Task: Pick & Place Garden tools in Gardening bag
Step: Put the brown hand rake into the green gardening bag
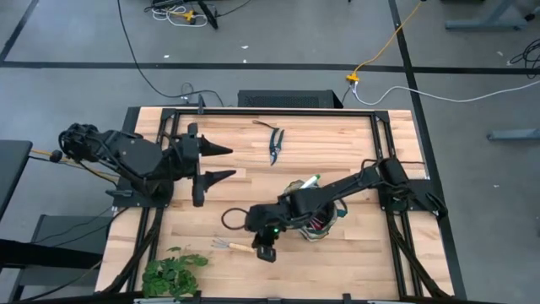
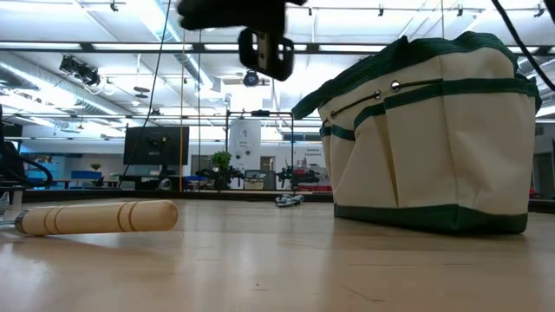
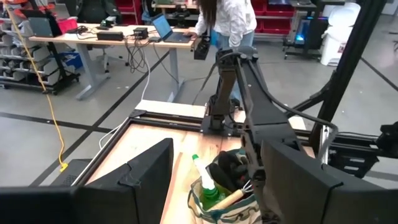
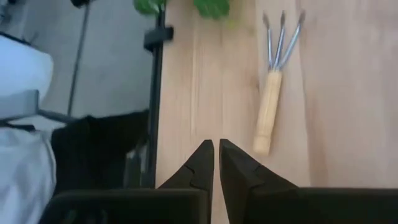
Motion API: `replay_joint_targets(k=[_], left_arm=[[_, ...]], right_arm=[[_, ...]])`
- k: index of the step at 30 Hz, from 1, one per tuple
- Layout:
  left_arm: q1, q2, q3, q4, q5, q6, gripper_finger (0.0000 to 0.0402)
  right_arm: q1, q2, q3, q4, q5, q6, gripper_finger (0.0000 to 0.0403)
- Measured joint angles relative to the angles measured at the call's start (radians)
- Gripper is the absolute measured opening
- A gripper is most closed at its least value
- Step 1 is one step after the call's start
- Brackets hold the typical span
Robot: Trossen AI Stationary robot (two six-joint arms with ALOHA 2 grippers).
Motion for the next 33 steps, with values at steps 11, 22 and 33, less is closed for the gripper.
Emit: replay_joint_targets(k=[11,22,33], left_arm=[[0.002,0.008,0.000,0.004,-0.017,-0.001,0.0250],[-0.023,0.006,0.000,0.034,0.022,-0.075,0.0250],[-0.164,0.076,0.000,-0.344,0.026,-0.351,0.0250]], right_arm=[[-0.037,0.032,0.000,0.078,-0.017,-0.061,0.0029],[0.004,0.010,0.001,-0.053,0.050,-0.132,0.0029],[0.029,-0.212,0.002,-0.280,0.287,-0.161,0.0029]])
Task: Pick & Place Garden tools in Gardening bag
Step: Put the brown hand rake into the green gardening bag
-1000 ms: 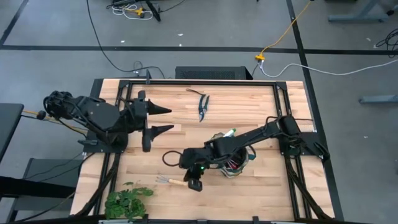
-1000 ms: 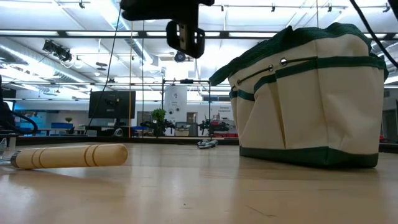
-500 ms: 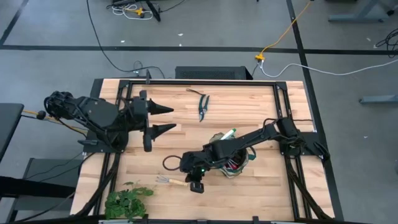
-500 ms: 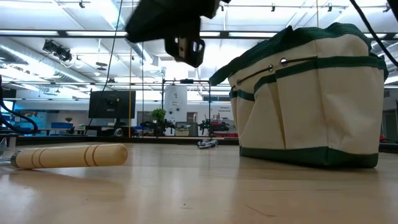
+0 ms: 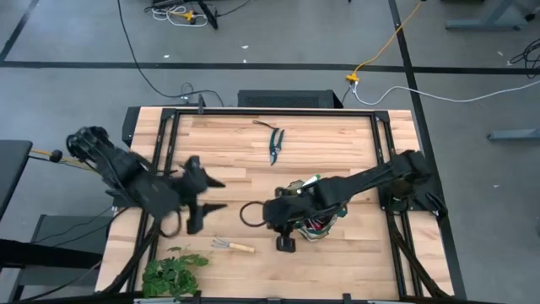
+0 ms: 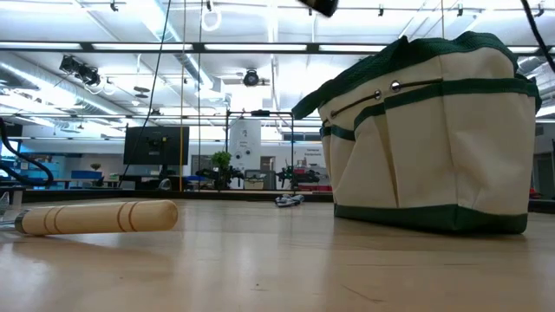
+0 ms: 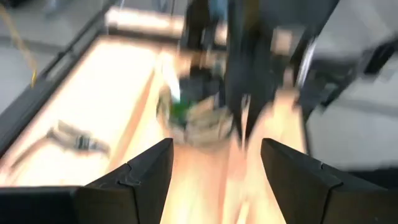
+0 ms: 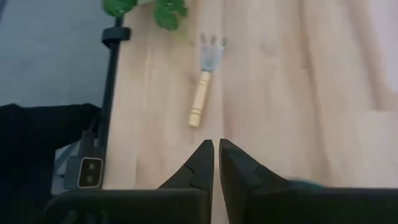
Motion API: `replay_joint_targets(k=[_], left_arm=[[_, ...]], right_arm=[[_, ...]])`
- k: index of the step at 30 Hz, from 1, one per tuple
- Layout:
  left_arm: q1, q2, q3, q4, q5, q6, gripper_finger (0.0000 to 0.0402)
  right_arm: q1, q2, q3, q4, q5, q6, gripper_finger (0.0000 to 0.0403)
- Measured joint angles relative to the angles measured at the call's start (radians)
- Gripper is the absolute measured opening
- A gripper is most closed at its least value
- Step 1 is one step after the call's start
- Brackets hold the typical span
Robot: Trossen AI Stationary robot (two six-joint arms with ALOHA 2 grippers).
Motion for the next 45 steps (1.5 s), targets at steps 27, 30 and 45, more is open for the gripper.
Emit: replay_joint_targets(k=[27,30,45], left_arm=[[-0.044,0.708,0.000,-0.175,0.340,-0.046,0.0247],[-0.030,0.754,0.000,-0.203,0.367,-0.035,0.0241],[0.022,0.828,0.000,-0.075,0.528,0.064,0.0220]], right_arm=[[-0.008,-0.275,0.000,-0.351,0.092,0.109,0.0029],[-0.008,-0.292,0.000,-0.378,0.118,0.113,0.0029],[-0.008,-0.309,0.000,-0.494,0.128,0.113,0.0029]])
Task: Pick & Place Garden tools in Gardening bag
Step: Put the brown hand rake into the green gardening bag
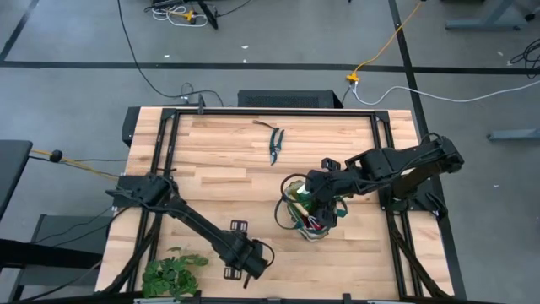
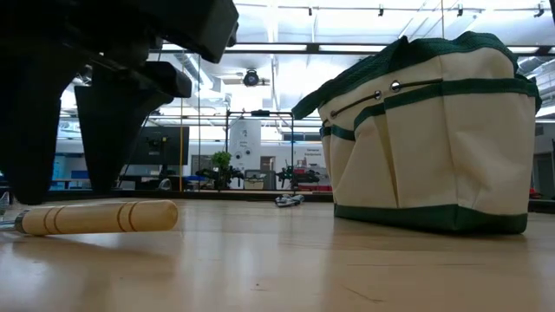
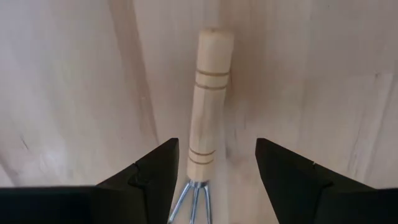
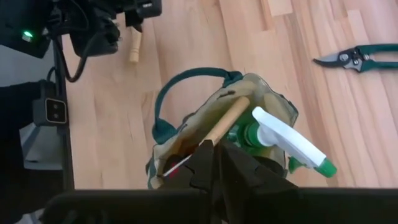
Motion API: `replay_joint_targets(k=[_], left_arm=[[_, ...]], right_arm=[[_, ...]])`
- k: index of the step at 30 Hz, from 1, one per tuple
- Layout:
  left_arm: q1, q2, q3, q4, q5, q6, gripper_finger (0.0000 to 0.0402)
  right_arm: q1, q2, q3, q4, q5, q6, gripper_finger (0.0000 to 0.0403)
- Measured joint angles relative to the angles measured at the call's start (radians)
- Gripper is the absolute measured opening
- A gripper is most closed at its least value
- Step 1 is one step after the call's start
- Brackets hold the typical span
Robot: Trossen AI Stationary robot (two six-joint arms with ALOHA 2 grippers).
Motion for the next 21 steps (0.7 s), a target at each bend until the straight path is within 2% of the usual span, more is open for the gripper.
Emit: replay_joint_targets(k=[10,21], left_arm=[[0.021,0.001,0.000,0.013,0.000,0.027,0.0220],[0.034,0.066,0.003,0.013,0.044,0.060,0.0220]], right_arm=[[0.000,0.000,0.000,-0.002,0.007,-0.019,0.0029],[0.000,0.000,0.000,-0.043,0.007,-0.019,0.0029]])
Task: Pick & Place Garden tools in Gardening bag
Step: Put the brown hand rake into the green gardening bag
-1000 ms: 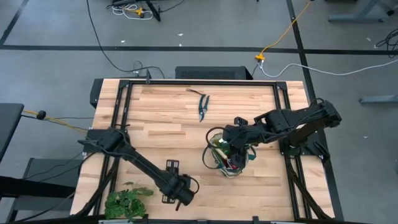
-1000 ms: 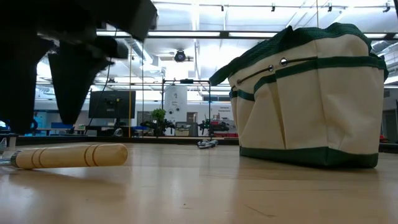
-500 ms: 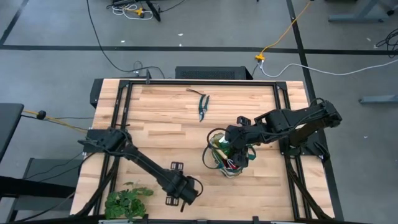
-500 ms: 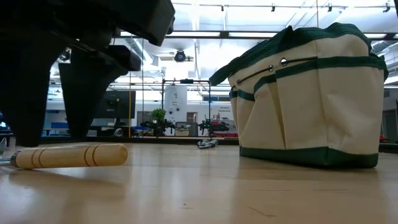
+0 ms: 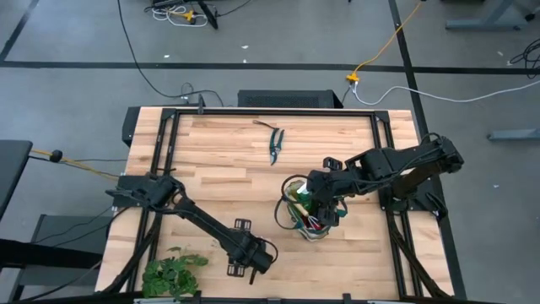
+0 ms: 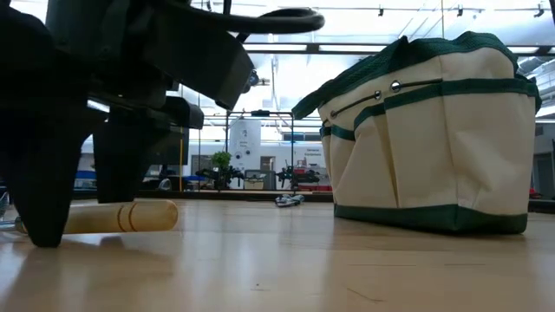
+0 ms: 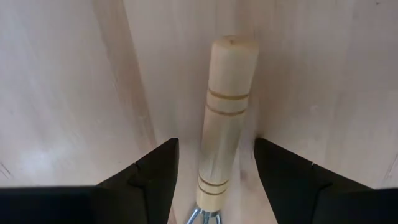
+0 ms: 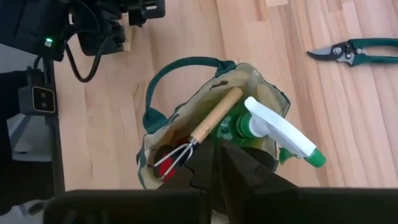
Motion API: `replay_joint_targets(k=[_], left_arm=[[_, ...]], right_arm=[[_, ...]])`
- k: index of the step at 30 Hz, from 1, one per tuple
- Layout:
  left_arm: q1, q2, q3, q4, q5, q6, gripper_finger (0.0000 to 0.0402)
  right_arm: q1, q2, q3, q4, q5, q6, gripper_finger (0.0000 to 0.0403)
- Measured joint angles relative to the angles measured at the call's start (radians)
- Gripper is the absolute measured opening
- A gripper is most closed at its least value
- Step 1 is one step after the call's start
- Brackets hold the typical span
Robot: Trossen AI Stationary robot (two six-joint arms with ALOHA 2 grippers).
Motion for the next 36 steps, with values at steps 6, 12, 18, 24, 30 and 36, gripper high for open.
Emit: replay_joint_targets(k=[6,12,18,24,30,36], left_arm=[[0.005,0.002,0.000,-0.001,0.020,-0.001,0.0198],[0.008,0.004,0.000,0.005,0.030,-0.008,0.0116],[0.013,0.004,0.000,0.004,0.031,-0.008,0.0072],[0.018,0.006,0.002,-0.033,0.019,-0.009,0.0072],[0.044,0.012,0.099,-0.341,-0.034,-0.020,0.0072],[0.064,0.007,0.263,-0.475,-0.088,0.005,0.0072]], right_arm=[[0.000,0.000,0.000,-0.023,0.000,0.000,0.0029],[0.000,0.000,0.000,-0.046,0.000,0.000,0.0029],[0.000,-0.002,0.000,-0.051,0.000,0.000,0.0029],[-0.001,-0.028,-0.001,-0.060,0.044,0.004,0.0029],[-0.003,-0.064,-0.001,-0.090,0.073,0.022,0.0029],[-0.003,-0.086,-0.001,-0.150,0.105,0.049,0.0029]])
